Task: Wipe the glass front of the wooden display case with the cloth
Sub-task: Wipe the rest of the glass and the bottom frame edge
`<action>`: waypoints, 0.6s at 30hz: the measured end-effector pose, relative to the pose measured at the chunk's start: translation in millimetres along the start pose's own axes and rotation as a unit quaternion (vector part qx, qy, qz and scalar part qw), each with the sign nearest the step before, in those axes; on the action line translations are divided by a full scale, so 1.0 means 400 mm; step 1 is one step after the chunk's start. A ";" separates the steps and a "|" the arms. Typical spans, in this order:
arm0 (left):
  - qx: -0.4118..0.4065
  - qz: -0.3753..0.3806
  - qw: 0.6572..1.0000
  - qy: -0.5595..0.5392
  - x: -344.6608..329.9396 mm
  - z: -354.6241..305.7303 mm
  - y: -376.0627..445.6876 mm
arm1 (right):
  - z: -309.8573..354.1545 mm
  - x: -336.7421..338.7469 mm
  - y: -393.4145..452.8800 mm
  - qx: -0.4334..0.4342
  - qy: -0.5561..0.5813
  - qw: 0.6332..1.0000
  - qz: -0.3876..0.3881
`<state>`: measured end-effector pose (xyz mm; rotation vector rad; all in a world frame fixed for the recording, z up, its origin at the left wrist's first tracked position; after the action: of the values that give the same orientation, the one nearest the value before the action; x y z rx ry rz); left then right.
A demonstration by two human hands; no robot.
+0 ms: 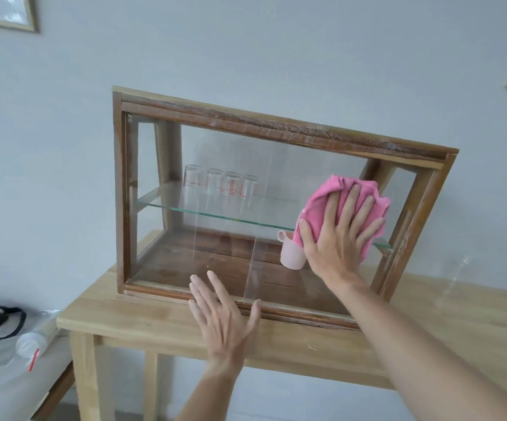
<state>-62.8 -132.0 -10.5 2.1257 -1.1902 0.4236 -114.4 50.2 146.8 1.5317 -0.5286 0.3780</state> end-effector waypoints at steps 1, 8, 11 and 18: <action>-0.024 0.001 1.000 0.007 -0.018 -0.019 -0.002 | 0.007 -0.024 -0.050 -0.025 0.007 0.999 0.027; -0.029 0.008 0.999 0.020 -0.059 -0.015 0.010 | 0.024 -0.131 -0.306 -0.143 0.033 0.973 0.180; -0.047 0.007 0.999 -0.003 -0.054 -0.016 0.008 | -0.010 -0.104 -0.223 -0.044 0.010 0.993 0.105; -0.054 0.003 0.999 -0.008 -0.047 -0.014 -0.002 | 0.026 -0.001 0.048 0.095 -0.041 0.993 -0.049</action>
<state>-72.0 -116.0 -17.3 2.0369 -1.2012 0.3385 -126.2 40.0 162.3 1.7565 -0.4892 0.2980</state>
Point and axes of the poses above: each hand's wrist, its own y-axis towards the middle knuckle, its own x-axis out of the back of the hand, z = x × y, the point moved 3 cm from there along y, towards the middle knuckle, and after that the axes turned 10 degrees about -y, right-handed, at the moved point
